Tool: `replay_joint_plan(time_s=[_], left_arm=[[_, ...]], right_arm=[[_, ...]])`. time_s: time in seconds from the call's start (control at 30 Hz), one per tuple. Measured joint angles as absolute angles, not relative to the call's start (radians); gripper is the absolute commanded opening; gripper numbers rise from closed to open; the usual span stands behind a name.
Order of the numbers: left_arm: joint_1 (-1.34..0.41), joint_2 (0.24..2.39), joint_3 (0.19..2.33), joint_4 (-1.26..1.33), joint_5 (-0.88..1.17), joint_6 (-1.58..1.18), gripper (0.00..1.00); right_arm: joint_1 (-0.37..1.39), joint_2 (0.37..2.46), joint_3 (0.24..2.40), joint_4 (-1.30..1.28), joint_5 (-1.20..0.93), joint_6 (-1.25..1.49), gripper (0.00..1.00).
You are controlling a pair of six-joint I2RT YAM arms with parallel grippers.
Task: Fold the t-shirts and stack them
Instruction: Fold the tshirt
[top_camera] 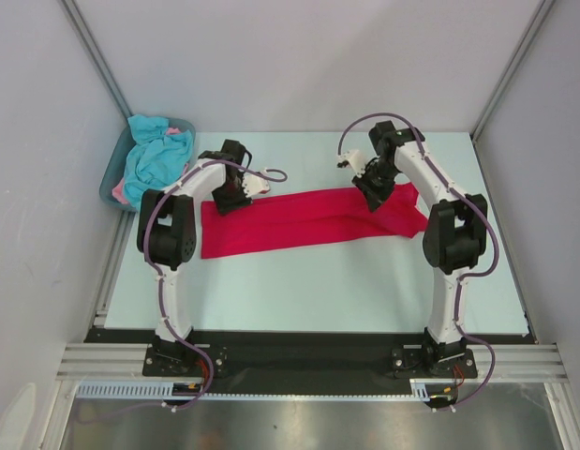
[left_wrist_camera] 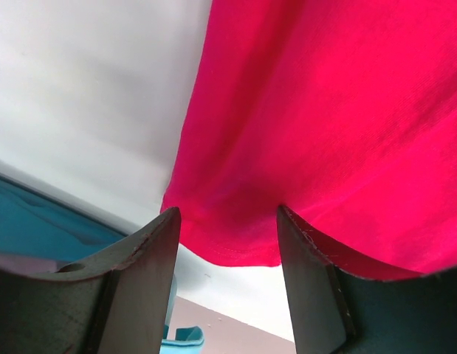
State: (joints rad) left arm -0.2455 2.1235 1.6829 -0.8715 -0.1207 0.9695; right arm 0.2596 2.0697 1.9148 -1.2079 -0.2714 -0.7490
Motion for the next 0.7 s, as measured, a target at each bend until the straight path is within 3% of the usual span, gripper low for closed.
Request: replay_joint_plan(time_s=[0.33, 0.37, 0.47, 0.57, 0.7], left_arm=[[-0.247, 2.125, 1.684, -0.868, -0.13, 0.98, 0.6], [-0.247, 2.126, 1.684, -0.867, -0.13, 0.981, 0.6], [-0.247, 2.13, 1.689, -0.862, -0.13, 0.986, 0.6], [-0.247, 2.132, 1.689, -0.857, -0.13, 0.989, 0.61], [-0.247, 2.134, 1.689, -0.854, -0.132, 0.996, 0.6]], right_arm=[[0.3, 2.07, 1.84, -1.306, -0.309, -0.833, 0.0], [0.31, 2.07, 1.827, -1.311, -0.312, -0.839, 0.15], [0.34, 2.072, 1.813, -1.322, -0.323, -0.841, 0.45], [0.367, 2.079, 1.812, -1.328, -0.327, -0.848, 0.52], [0.378, 2.088, 1.812, -1.33, -0.325, -0.848, 0.54]])
